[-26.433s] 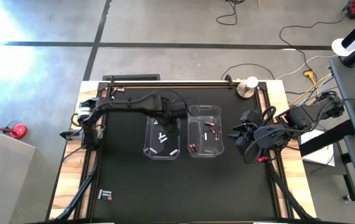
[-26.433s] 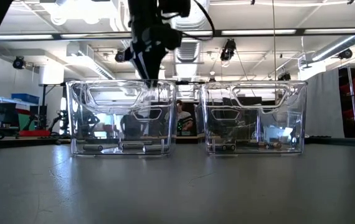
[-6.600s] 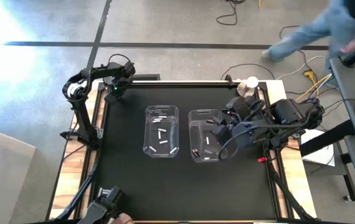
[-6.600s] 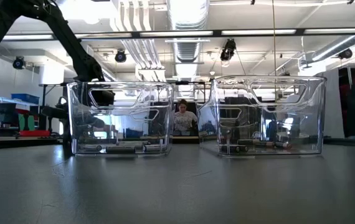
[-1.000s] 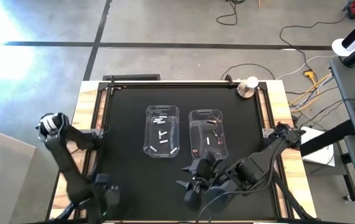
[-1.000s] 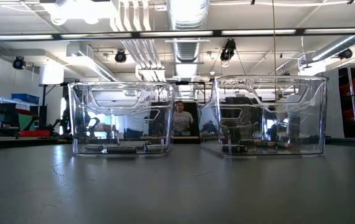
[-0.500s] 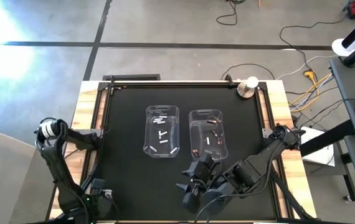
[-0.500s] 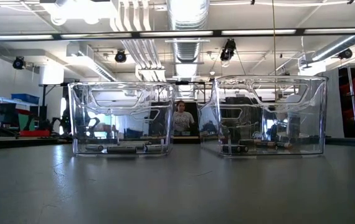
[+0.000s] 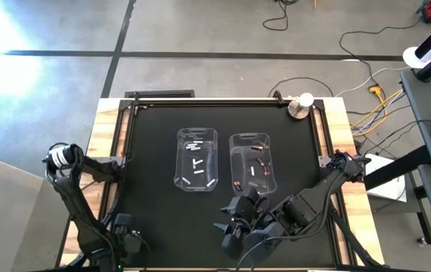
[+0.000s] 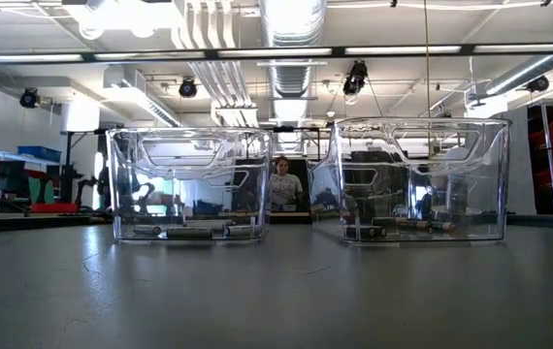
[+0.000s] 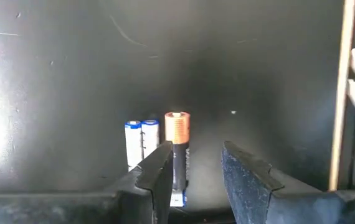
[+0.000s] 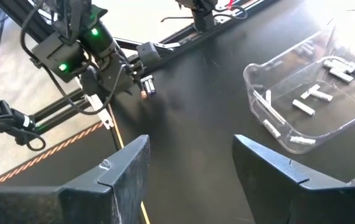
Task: Sort batteries
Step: Put the black battery into the right transparent bin
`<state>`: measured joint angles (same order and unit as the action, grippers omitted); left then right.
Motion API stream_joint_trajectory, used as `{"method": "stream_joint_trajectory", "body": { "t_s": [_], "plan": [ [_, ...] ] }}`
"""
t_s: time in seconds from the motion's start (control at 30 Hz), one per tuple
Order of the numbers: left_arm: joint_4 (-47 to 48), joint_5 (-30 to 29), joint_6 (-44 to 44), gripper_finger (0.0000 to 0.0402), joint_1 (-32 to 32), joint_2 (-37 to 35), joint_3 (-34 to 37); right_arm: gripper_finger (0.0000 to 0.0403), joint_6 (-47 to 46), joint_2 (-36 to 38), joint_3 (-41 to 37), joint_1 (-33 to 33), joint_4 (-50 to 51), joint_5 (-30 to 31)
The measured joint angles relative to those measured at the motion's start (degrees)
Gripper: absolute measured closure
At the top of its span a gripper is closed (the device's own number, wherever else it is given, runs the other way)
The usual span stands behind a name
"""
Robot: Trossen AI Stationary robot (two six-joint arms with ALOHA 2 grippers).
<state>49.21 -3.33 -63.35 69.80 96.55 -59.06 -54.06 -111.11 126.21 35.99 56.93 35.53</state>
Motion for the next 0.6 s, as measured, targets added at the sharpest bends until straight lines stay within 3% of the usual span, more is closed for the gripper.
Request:
{"method": "stream_joint_trajectory", "body": {
  "t_s": [0.6],
  "plan": [
    [-8.1, 1.0, -0.6, 0.0288, -1.7, 0.0, 3.6, 0.0184, -0.2, 0.0, 0.0, 0.0, 0.3, 0.0]
  ]
}}
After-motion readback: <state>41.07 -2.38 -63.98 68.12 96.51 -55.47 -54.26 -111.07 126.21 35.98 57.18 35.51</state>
